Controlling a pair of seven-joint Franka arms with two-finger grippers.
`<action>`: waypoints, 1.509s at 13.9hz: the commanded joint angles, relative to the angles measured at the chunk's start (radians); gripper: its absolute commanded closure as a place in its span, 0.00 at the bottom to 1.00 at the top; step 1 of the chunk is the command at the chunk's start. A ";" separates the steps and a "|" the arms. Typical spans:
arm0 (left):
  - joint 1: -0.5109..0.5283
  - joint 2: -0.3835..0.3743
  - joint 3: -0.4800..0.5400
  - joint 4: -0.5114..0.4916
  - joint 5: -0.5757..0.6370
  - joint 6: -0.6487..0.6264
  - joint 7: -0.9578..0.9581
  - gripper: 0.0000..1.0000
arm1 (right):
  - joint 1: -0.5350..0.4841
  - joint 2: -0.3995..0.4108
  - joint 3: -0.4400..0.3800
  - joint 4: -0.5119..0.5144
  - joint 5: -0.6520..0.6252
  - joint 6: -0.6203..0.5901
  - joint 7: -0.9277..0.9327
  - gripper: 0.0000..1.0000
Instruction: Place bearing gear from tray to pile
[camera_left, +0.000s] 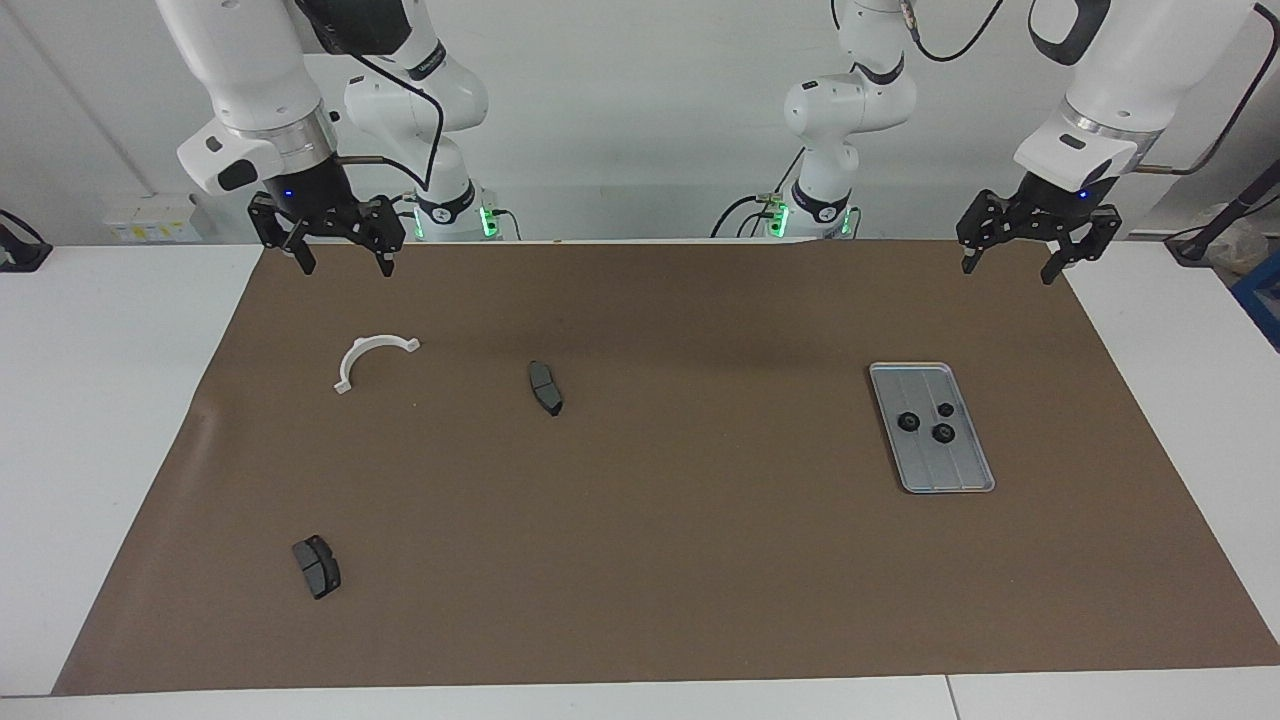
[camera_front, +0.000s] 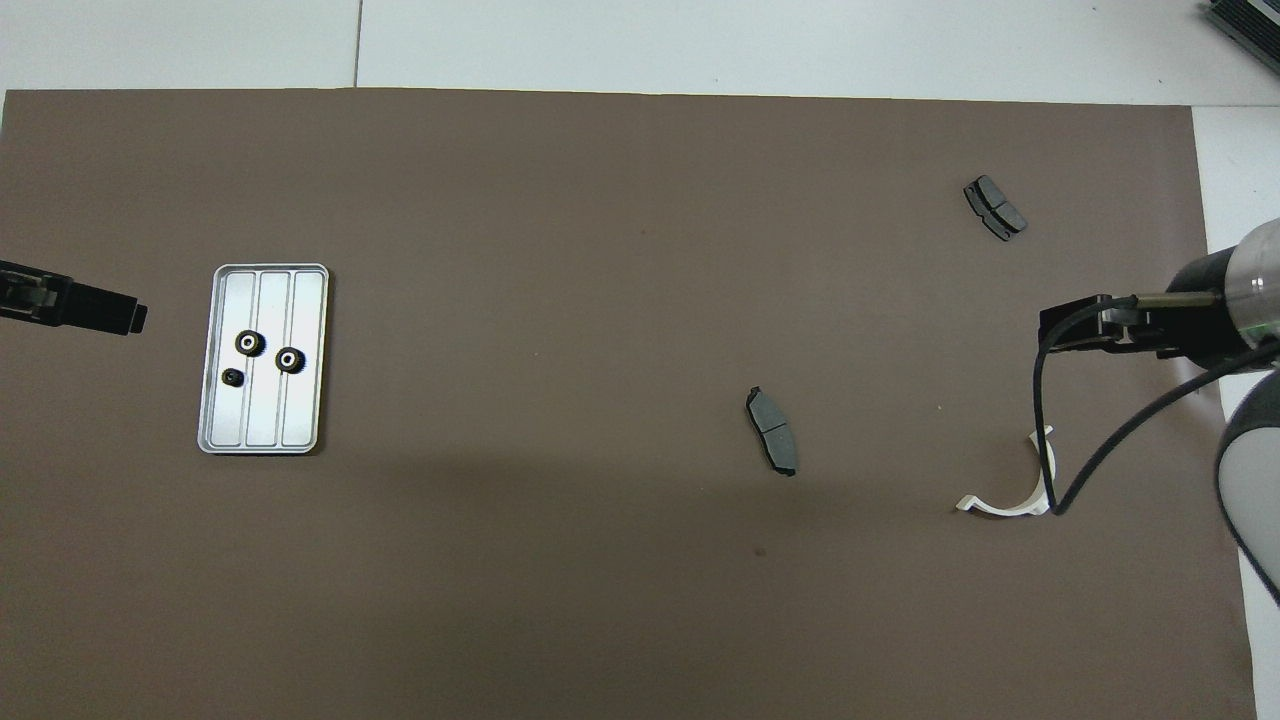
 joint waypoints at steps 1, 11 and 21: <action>0.002 -0.018 0.004 -0.018 0.008 -0.015 0.000 0.00 | -0.006 -0.017 0.001 -0.017 0.022 0.000 -0.028 0.00; 0.017 -0.001 0.011 -0.343 0.003 0.275 -0.009 0.00 | -0.009 -0.015 0.000 -0.015 0.022 0.001 -0.025 0.00; -0.012 0.259 0.011 -0.401 0.003 0.592 -0.314 0.01 | -0.009 -0.015 0.000 -0.015 0.022 0.001 -0.025 0.00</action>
